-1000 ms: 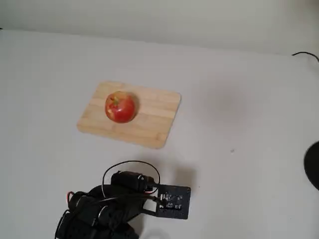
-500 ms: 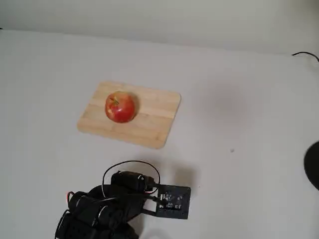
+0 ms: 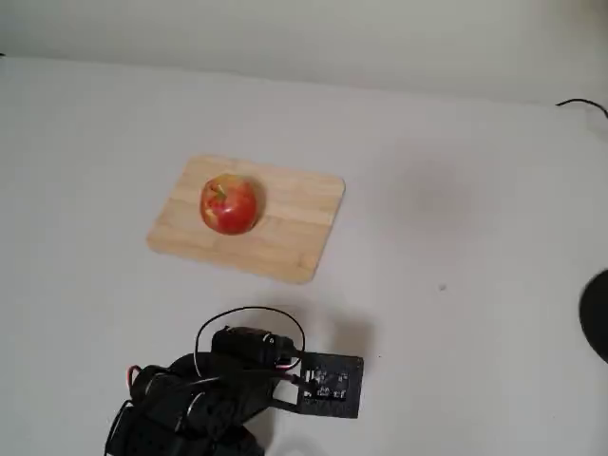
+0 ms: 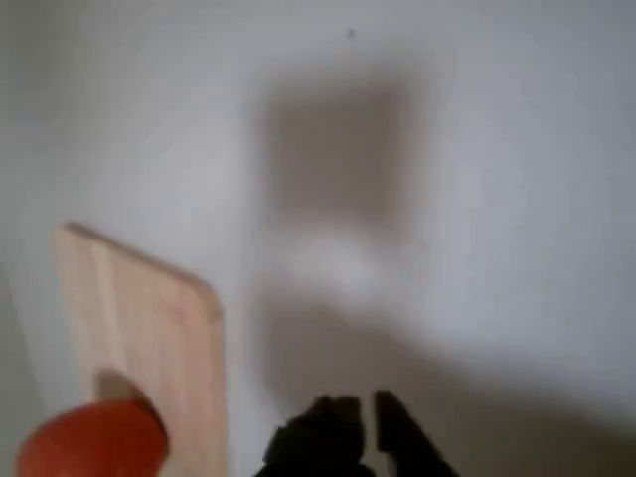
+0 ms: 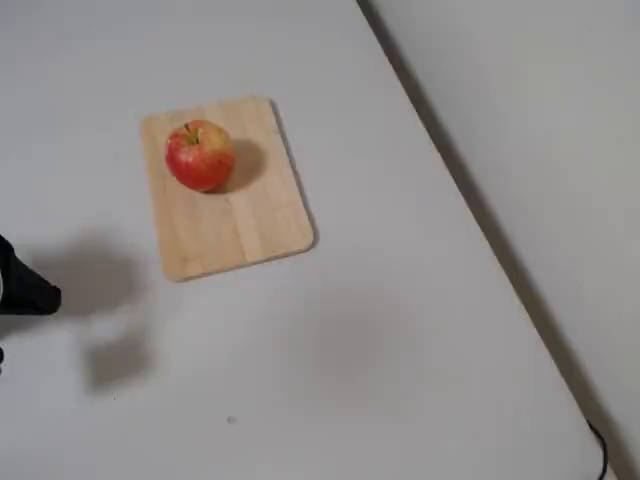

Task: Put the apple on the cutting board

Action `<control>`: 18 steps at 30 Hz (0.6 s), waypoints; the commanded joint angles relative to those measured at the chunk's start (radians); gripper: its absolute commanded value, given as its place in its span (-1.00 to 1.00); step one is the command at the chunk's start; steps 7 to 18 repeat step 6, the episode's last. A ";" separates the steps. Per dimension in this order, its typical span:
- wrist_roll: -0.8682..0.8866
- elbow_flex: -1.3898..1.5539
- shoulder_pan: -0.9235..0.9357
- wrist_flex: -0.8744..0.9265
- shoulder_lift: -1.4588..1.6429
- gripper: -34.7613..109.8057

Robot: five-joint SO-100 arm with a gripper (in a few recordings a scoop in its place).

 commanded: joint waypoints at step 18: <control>0.009 0.002 0.011 0.021 0.002 -0.52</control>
